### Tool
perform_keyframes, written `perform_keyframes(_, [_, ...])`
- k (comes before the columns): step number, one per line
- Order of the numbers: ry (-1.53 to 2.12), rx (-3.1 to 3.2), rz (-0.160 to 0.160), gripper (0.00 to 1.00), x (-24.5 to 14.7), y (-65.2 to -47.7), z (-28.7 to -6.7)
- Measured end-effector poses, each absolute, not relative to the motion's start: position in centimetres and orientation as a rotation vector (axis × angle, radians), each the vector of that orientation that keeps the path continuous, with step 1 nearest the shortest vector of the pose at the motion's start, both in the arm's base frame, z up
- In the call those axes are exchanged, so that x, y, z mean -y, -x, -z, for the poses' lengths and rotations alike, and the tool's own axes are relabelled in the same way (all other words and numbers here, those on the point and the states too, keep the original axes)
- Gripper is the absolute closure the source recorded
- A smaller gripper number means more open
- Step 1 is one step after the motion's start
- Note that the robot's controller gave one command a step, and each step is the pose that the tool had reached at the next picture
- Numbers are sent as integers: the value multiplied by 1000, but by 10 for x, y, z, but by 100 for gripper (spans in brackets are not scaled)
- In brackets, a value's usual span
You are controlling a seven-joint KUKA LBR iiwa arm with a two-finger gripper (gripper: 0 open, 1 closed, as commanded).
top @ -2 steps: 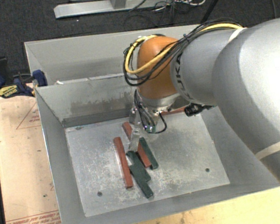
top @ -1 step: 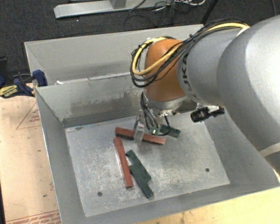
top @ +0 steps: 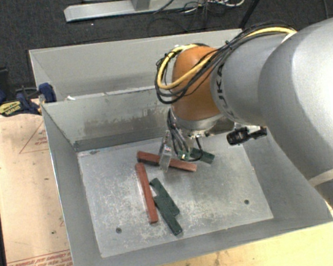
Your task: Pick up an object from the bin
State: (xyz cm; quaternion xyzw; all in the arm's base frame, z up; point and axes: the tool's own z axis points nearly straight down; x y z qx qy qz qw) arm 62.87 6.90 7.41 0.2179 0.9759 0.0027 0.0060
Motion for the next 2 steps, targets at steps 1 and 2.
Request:
perform_keyframes(1, [-683,-3060,-6,100,-69,-627,-77])
perform_keyframes(2, [-685,-3072,1,100,-68,-624,-94])
